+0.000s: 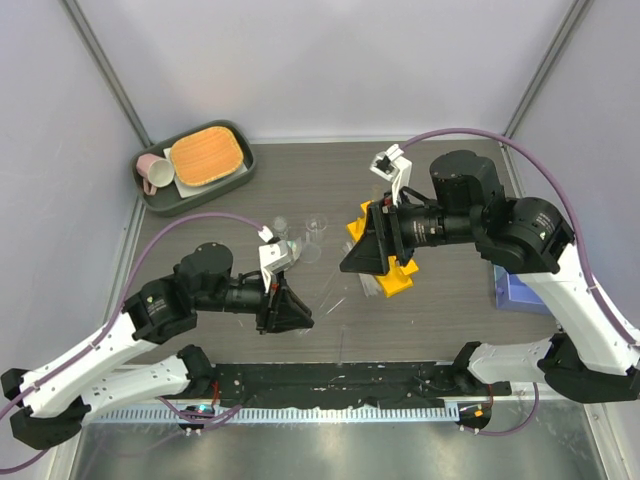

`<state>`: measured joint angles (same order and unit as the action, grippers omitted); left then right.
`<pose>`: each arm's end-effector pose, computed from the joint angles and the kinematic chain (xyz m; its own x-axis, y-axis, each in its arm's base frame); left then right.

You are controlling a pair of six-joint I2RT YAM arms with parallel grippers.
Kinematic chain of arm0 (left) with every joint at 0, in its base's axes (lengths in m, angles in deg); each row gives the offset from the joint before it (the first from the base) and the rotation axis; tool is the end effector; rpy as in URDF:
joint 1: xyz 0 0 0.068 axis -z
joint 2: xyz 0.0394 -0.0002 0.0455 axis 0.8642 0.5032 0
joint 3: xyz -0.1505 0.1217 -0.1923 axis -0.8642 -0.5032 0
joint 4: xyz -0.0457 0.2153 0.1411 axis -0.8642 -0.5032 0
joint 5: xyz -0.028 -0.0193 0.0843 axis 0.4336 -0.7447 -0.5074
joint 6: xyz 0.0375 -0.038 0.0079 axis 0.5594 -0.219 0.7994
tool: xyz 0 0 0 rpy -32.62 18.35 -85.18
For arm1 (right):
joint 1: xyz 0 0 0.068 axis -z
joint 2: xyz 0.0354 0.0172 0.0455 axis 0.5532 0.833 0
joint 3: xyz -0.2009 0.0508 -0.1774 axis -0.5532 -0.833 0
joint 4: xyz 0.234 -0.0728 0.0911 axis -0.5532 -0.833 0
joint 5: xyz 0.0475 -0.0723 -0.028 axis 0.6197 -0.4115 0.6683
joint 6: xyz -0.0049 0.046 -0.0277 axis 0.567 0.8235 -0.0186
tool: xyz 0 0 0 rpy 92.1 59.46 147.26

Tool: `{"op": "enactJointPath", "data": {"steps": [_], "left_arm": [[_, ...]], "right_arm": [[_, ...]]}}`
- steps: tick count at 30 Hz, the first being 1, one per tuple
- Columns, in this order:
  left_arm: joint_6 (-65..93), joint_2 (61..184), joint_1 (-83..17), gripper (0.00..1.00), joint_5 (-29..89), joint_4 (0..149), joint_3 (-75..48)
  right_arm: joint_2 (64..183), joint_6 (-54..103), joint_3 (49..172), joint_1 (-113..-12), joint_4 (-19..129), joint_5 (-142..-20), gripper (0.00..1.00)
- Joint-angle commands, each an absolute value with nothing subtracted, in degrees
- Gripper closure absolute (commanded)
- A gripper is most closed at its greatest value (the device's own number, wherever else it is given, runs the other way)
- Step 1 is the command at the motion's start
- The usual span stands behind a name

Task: Organize the chemistry lab equipment

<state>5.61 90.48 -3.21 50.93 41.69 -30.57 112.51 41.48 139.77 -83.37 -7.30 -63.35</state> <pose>0.0720 -0.1403 0.3666 -0.5175 0.2304 -0.8241 0.8543 0.1934 -0.4824 0.1124 0.1564 0.5007 -0.6569 -0.2081 -0.7247 -0.7297 0.4176 0.5414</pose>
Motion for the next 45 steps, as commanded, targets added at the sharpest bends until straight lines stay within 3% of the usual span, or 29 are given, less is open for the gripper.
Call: {"op": "enactJointPath", "data": {"steps": [1, 26, 36, 39, 40, 44, 45], "left_arm": [[5.54, 89.47, -3.01, 0.81, 54.08, 46.26, -30.45], [6.24, 88.86, -3.1, 0.84, 53.91, 46.52, -30.18], [6.07, 88.86, -3.01, 0.83, 53.21, 46.0, -29.92], [5.98, 88.94, -3.1, 0.61, 51.54, 44.94, -29.31], [5.98, 88.68, -3.01, 0.45, 50.84, 44.59, -28.78], [6.42, 88.33, -3.1, 0.03, 46.54, 41.35, -26.58], [6.51, 88.5, -3.1, 0.0, 44.09, 40.47, -25.97]], "right_arm": [[112.37, 42.32, 138.89, -83.78, -2.89, -60.53, 0.39], [111.49, 44.16, 134.14, -85.44, 1.41, -60.0, 0.53], [111.31, 44.43, 133.0, -86.06, 2.2, -60.53, 0.78], [111.49, 44.08, 133.26, -86.15, 1.94, -61.4, 0.8], [111.49, 43.81, 133.35, -86.15, 1.77, -61.75, 0.8], [112.1, 42.41, 134.58, -86.15, -0.16, -64.48, 0.81], [112.1, 42.14, 135.11, -86.15, -0.43, -65.53, 0.81]]}}
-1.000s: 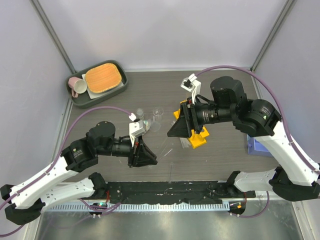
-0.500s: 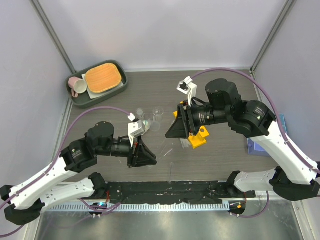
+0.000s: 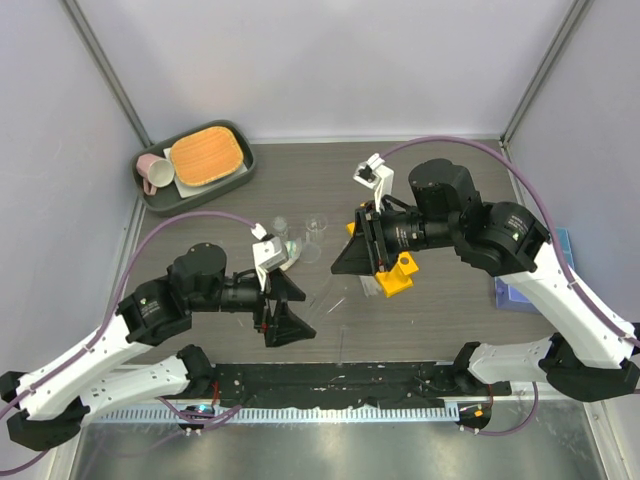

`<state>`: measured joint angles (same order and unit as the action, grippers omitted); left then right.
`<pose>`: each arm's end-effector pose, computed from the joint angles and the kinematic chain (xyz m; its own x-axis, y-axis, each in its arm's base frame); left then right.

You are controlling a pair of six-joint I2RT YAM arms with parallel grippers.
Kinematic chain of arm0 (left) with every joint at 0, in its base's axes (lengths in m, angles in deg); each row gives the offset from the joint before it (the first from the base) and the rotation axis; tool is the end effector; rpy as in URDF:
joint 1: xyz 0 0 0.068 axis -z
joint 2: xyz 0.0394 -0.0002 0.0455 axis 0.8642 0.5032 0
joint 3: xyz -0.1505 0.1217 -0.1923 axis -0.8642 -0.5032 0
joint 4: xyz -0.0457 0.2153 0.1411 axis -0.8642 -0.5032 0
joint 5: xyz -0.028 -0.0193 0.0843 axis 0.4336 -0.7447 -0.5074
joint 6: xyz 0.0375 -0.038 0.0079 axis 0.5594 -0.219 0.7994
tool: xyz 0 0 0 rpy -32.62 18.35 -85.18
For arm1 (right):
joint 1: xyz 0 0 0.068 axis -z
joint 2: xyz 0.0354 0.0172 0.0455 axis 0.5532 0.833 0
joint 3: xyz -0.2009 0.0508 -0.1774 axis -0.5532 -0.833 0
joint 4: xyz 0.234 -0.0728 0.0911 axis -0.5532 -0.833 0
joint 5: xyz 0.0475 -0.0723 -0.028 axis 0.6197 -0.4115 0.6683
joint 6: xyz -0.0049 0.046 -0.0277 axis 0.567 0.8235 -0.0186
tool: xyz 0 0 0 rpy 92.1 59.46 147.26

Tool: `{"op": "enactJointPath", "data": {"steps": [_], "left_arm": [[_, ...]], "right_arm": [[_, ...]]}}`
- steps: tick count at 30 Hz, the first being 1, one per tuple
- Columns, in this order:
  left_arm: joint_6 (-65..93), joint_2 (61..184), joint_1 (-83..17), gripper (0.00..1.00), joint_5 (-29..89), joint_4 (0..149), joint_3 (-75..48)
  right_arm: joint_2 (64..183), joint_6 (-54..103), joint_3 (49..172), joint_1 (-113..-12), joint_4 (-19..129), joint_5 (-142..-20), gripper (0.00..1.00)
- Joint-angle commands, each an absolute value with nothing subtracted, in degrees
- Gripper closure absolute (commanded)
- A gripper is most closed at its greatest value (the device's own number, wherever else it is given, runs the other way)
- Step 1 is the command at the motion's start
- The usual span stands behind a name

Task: Organize the chemistry lab equipment

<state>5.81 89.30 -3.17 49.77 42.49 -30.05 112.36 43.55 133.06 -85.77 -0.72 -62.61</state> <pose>0.0696 -0.1357 0.3736 -0.4938 0.1942 -0.8476 0.8664 0.1931 -0.4605 0.1175 0.1767 0.4802 -0.6748 -0.2261 -0.7025 -0.7245 0.3844 0.5722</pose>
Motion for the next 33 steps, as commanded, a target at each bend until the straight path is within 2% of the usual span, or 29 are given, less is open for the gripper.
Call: {"op": "enactJointPath", "data": {"steps": [1, 9, 18, 21, 25, 33], "left_arm": [[6.59, 88.5, -3.1, 0.0, 42.67, 39.5, -24.31], [4.93, 92.8, -3.1, 0.0, 20.8, 22.8, -14.72], [2.11, 89.57, -3.1, 0.0, 17.87, 23.14, -19.01], [1.5, 87.45, -3.1, 0.0, 17.79, 23.58, -20.33], [0.88, 86.22, -3.01, 0.0, 17.0, 22.79, -20.86], [-1.31, 83.85, -3.01, 0.0, 15.33, 23.14, -23.85]], "right_arm": [[112.28, 41.97, 135.46, -86.15, -0.69, -66.41, 0.81], [115.09, 38.11, 143.09, -86.06, -7.63, -81.69, 0.83], [119.66, 33.53, 149.17, -84.22, -11.95, -103.21, 0.83], [120.89, 32.47, 149.79, -79.22, -11.42, -101.85, 0.85], [121.86, 31.68, 147.33, -67.72, -7.91, -96.49, 0.87], [127.48, 32.47, 142.67, -61.28, -2.46, -101.31, 0.89]]}}
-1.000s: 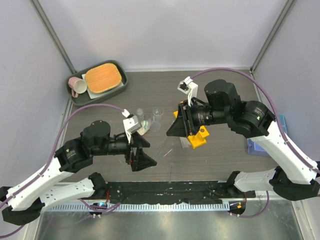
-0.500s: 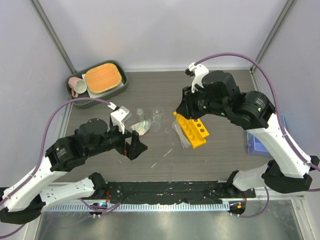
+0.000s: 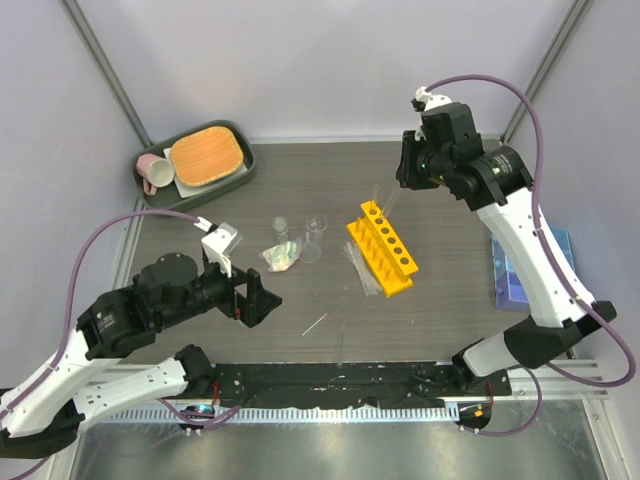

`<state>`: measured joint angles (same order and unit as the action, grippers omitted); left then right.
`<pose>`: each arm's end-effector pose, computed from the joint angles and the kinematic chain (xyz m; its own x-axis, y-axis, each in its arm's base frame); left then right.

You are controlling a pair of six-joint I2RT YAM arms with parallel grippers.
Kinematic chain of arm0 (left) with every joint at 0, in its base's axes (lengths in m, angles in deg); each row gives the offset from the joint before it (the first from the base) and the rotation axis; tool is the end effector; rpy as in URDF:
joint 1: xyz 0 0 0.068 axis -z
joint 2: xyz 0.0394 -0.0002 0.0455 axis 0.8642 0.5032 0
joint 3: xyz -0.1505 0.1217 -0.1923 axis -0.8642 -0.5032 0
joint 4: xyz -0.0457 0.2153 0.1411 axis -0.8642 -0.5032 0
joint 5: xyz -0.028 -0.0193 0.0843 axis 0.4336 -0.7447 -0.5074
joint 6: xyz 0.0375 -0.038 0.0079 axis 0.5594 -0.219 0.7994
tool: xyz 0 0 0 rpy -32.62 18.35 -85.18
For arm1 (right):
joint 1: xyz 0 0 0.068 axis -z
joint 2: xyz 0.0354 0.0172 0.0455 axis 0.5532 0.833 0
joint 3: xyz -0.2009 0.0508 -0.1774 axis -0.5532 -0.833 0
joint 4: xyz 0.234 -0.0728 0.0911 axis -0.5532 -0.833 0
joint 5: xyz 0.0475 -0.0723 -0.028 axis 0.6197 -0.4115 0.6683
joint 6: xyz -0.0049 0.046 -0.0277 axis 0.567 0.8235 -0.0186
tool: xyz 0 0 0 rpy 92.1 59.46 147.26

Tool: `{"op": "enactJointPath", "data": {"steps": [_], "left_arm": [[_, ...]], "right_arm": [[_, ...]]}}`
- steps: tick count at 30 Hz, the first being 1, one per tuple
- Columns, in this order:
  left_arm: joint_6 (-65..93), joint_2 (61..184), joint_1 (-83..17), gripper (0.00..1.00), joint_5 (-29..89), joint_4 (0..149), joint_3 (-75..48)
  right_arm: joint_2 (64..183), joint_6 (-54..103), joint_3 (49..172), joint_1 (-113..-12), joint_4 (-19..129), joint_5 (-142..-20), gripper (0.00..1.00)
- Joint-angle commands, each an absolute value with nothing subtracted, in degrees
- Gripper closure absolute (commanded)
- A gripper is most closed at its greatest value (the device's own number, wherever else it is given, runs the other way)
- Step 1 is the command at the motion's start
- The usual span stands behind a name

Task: Organize the chemistry lab equipment

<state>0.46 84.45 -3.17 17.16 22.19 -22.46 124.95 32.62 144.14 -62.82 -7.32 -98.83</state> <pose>0.0608 -0.0868 0.3873 -0.5526 0.0572 -0.8315 0.6123 0.7046 -0.3585 0.2359 0.1247 0.4743 -0.5899 -0.0366 -0.8066 -0.2087 0.9720 0.1085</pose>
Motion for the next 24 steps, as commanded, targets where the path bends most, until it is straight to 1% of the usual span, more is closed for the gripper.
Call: {"op": "enactJointPath", "data": {"steps": [1, 5, 16, 24], "left_arm": [[-1.66, 83.59, -3.1, 0.0, 15.15, 23.05, -24.38], [-2.02, 82.35, -3.1, 0.0, 13.66, 22.26, -25.52], [-0.26, 81.21, -3.1, 0.0, 11.99, 19.54, -24.65], [0.62, 81.47, -3.01, 0.0, 10.84, 18.22, -23.5]], "right_arm": [[128.79, 32.21, 142.76, -61.1, -2.19, -101.74, 0.89], [131.17, 31.95, 143.11, -60.4, -0.88, -103.5, 0.89], [135.92, 32.65, 142.67, -60.04, 3.96, -102.36, 0.89], [136.54, 32.3, 140.83, -60.13, 4.58, -101.75, 0.88]]}}
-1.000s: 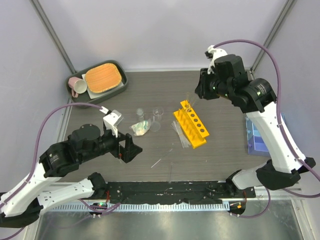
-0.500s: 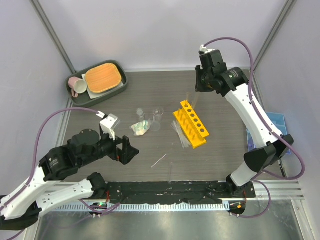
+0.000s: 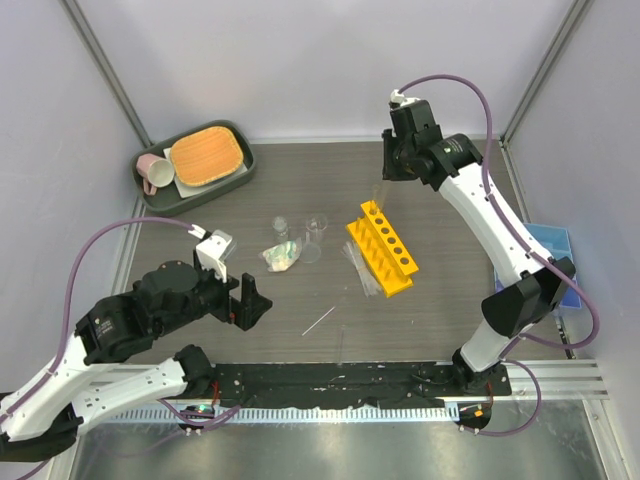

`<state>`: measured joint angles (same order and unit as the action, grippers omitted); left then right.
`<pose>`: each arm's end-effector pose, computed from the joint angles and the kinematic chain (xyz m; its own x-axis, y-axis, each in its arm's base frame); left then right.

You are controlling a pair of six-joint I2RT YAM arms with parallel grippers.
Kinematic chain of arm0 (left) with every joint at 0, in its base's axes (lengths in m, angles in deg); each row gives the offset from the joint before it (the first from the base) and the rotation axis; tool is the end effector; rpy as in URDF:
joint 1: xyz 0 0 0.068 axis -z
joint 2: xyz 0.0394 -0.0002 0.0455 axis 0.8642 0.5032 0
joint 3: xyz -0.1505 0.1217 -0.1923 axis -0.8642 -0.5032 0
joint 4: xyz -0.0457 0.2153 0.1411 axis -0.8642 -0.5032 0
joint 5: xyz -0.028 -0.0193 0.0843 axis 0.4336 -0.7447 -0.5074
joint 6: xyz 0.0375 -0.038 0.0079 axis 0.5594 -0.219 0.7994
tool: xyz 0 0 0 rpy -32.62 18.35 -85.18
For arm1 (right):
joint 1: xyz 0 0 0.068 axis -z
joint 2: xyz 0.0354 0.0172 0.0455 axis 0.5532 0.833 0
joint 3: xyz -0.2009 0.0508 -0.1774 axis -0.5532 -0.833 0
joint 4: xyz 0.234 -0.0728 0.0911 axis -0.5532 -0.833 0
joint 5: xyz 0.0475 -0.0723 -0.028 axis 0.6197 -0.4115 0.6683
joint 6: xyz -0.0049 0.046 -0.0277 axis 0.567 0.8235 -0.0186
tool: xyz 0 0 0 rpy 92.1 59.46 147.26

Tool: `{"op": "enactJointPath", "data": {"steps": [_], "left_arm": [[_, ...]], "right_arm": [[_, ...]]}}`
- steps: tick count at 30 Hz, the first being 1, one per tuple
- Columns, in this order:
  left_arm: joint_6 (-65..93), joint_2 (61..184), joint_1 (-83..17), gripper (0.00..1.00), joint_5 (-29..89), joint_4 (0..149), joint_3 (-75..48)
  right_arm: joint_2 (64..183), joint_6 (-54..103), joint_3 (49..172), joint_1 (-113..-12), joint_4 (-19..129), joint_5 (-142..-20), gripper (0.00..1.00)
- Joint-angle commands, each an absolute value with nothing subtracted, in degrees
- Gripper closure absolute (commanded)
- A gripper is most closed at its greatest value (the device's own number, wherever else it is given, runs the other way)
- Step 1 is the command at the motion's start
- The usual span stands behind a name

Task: Organize the chemistry lab equipment

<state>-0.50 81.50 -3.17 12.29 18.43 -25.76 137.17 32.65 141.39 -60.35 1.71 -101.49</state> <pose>0.0573 -0.0760 0.3683 -0.5729 0.0693 -0.8167 0.5445 0.7769 -0.3160 0.3172 0.1510 0.4117 -0.6541 -0.0452 -0.7551 -0.1245 0.9910 0.0485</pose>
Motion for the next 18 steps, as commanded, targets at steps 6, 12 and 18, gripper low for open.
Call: {"op": "enactJointPath", "data": {"steps": [6, 12, 18], "left_arm": [[0.71, 81.91, -3.1, 0.0, 10.76, 18.48, -23.68], [0.71, 82.35, -3.01, 0.0, 11.02, 19.01, -23.77], [0.71, 82.35, -3.01, 0.0, 10.93, 19.1, -23.85]], "right_arm": [[135.57, 32.03, 138.54, -60.04, 5.19, -101.75, 0.88], [134.78, 31.86, 135.99, -60.13, 5.89, -101.4, 0.88], [134.08, 31.24, 133.62, -60.13, 7.47, -100.61, 0.88]]}}
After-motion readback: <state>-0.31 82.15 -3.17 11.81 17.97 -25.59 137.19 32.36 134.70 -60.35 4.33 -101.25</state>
